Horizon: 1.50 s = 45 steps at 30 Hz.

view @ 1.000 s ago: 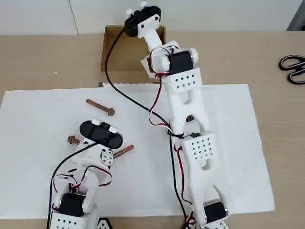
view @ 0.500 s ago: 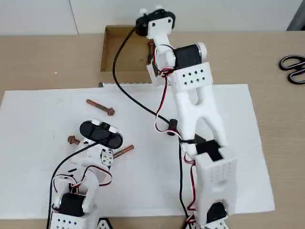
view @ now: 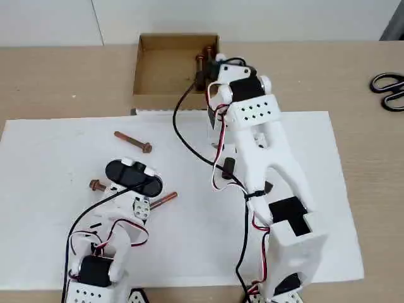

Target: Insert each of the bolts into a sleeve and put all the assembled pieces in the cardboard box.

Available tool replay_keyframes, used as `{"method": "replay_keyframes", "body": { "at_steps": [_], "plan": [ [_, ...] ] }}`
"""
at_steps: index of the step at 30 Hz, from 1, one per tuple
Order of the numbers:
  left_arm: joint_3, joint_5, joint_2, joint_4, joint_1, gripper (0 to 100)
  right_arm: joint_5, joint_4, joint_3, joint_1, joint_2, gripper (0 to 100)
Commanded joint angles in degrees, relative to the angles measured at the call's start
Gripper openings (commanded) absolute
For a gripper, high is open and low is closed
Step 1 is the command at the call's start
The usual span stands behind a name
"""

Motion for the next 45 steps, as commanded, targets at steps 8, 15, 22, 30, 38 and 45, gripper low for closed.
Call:
{"method": "replay_keyframes", "body": {
  "at_steps": [8,15,22,30,38,45],
  "plan": [
    [-0.2,-0.3,-0.6,0.1,-0.3,1,-0.9,0.0,6.2,-0.9,-3.0,16.2],
    [-0.2,-0.3,-0.6,0.1,-0.3,1,-0.9,-0.5,9.3,-2.2,-2.9,19.3],
    [-0.2,-0.3,-0.6,0.1,-0.3,1,-1.0,-1.6,9.1,-2.3,2.0,19.4],
    [-0.2,-0.3,-0.6,0.1,-0.3,1,-0.8,-6.9,9.1,-2.6,5.6,19.4],
    [-0.2,-0.3,-0.6,0.2,-0.3,1,-0.7,-9.4,9.1,-2.6,8.9,19.2],
    [-0.2,-0.3,-0.6,0.2,-0.3,1,3.3,-9.0,9.1,-2.7,10.7,4.7]
  ]
}}
